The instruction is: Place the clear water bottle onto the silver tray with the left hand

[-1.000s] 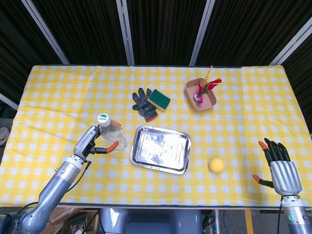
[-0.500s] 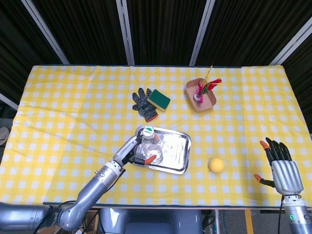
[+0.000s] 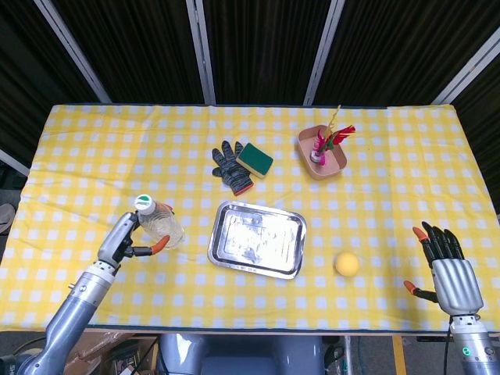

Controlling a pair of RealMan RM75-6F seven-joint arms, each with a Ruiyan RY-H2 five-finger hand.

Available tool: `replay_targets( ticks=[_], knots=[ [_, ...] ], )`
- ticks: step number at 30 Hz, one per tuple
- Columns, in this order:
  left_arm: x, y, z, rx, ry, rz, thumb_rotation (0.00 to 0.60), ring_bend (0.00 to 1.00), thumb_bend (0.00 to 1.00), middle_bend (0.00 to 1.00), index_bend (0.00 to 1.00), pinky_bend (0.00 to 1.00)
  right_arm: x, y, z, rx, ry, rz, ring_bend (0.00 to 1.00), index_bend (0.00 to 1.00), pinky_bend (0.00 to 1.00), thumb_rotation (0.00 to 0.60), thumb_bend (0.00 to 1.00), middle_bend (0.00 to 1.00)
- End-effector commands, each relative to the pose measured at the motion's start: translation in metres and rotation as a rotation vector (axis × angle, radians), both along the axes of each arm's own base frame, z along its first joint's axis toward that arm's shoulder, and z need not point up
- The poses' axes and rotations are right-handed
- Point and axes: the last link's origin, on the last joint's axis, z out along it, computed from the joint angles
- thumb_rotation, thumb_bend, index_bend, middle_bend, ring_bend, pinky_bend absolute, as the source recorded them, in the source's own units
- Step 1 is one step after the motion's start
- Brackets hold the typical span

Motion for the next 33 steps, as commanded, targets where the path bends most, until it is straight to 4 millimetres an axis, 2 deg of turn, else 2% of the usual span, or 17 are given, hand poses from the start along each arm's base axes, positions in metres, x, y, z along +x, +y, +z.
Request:
replay_targets(
  ticks=[1, 6, 9, 11, 13, 17, 22, 26, 29, 31, 33],
  knots=[
    [-0.017, -0.001, 0.003, -0.004, -0.008, -0.004, 0.6, 0.27, 0.46, 0.46, 0.43, 0.2, -0.002, -0.001, -0.002, 0.005, 0.004, -0.008, 0.0, 0.08, 0.0, 0.6, 0.05, 0.0],
    [0.035, 0.003, -0.046, -0.119, -0.021, -0.125, 0.6, 0.27, 0.46, 0.46, 0.43, 0.2, -0.004, -0.002, -0.001, -0.001, 0.012, -0.012, 0.0, 0.08, 0.0, 0.6, 0.05, 0.0],
    [0.059, 0.0, -0.073, -0.174, -0.024, -0.153, 0.6, 0.27, 0.46, 0.46, 0.43, 0.2, -0.005, -0.002, 0.0, -0.005, 0.014, -0.015, 0.0, 0.08, 0.0, 0.6, 0.05, 0.0],
    [0.071, -0.003, -0.086, -0.2, -0.037, -0.153, 0.6, 0.27, 0.46, 0.45, 0.42, 0.2, -0.006, -0.002, 0.001, -0.005, 0.015, -0.02, 0.0, 0.08, 0.0, 0.6, 0.05, 0.0],
    [0.074, -0.006, -0.09, -0.211, -0.019, -0.162, 0.6, 0.27, 0.46, 0.45, 0.42, 0.2, -0.007, -0.002, 0.001, -0.005, 0.015, -0.021, 0.0, 0.08, 0.0, 0.6, 0.05, 0.0],
    [0.054, -0.005, -0.073, -0.166, 0.005, -0.122, 0.6, 0.27, 0.46, 0.45, 0.42, 0.2, -0.006, 0.0, 0.004, -0.013, 0.007, -0.014, 0.0, 0.08, 0.0, 0.6, 0.05, 0.0],
    [0.002, -0.002, -0.024, -0.054, 0.03, -0.033, 0.6, 0.27, 0.46, 0.46, 0.42, 0.2, -0.003, 0.002, 0.005, -0.017, -0.002, -0.005, 0.0, 0.08, 0.0, 0.6, 0.05, 0.0],
    [-0.033, -0.001, 0.002, -0.008, 0.022, 0.022, 0.6, 0.27, 0.46, 0.46, 0.42, 0.2, -0.001, 0.003, 0.001, -0.007, 0.002, -0.002, 0.0, 0.08, 0.0, 0.6, 0.05, 0.0],
    [-0.044, 0.003, 0.003, -0.009, 0.023, 0.03, 0.6, 0.27, 0.46, 0.46, 0.42, 0.2, -0.001, 0.003, 0.0, 0.0, 0.002, -0.005, 0.0, 0.08, 0.0, 0.6, 0.05, 0.0],
    [-0.04, 0.01, -0.005, -0.032, 0.022, 0.014, 0.6, 0.27, 0.46, 0.46, 0.42, 0.2, -0.001, 0.002, -0.001, 0.006, -0.003, -0.008, 0.0, 0.08, 0.0, 0.6, 0.05, 0.0],
    [-0.026, 0.017, -0.021, -0.056, 0.017, -0.016, 0.6, 0.27, 0.46, 0.46, 0.42, 0.2, -0.002, 0.001, -0.001, 0.005, -0.004, -0.014, 0.0, 0.08, 0.0, 0.6, 0.05, 0.0]
  ],
)
